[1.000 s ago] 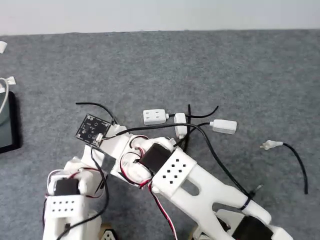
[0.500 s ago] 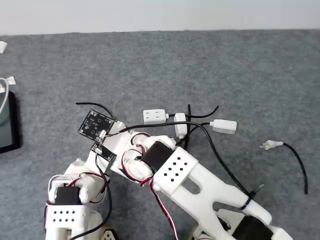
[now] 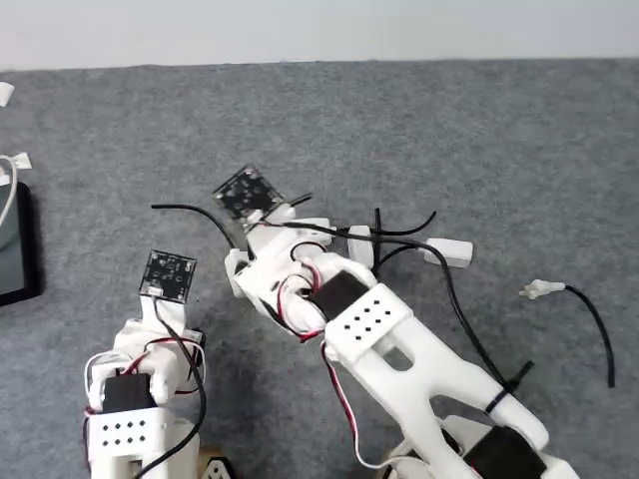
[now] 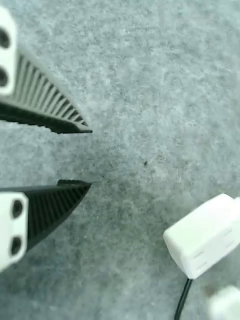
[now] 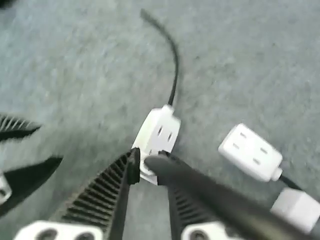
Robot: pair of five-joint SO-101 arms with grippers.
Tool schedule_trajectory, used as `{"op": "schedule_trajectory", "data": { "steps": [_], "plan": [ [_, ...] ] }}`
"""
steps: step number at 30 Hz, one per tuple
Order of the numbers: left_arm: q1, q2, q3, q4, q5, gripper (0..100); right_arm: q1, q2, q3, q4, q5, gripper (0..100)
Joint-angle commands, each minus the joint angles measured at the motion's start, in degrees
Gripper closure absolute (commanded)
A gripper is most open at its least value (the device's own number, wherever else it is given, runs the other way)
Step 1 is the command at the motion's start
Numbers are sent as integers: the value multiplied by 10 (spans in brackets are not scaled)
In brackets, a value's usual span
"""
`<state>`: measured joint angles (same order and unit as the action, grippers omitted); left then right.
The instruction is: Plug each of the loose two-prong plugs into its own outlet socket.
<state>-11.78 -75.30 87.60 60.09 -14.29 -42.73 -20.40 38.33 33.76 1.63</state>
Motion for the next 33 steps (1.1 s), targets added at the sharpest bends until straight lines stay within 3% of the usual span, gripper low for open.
{"op": "schedule_trajectory", "data": {
  "steps": [1, 13, 33],
  "plan": [
    [-7, -4, -6, -16, 8, 904, 14, 0, 5, -65, -9, 991],
    [-10, -4, -6, -16, 7, 903, 34, 177, -106, -84, 12, 991],
    [-11, -4, -6, -15, -18, 903, 3, 191, -133, -70, 11, 991]
  ]
}}
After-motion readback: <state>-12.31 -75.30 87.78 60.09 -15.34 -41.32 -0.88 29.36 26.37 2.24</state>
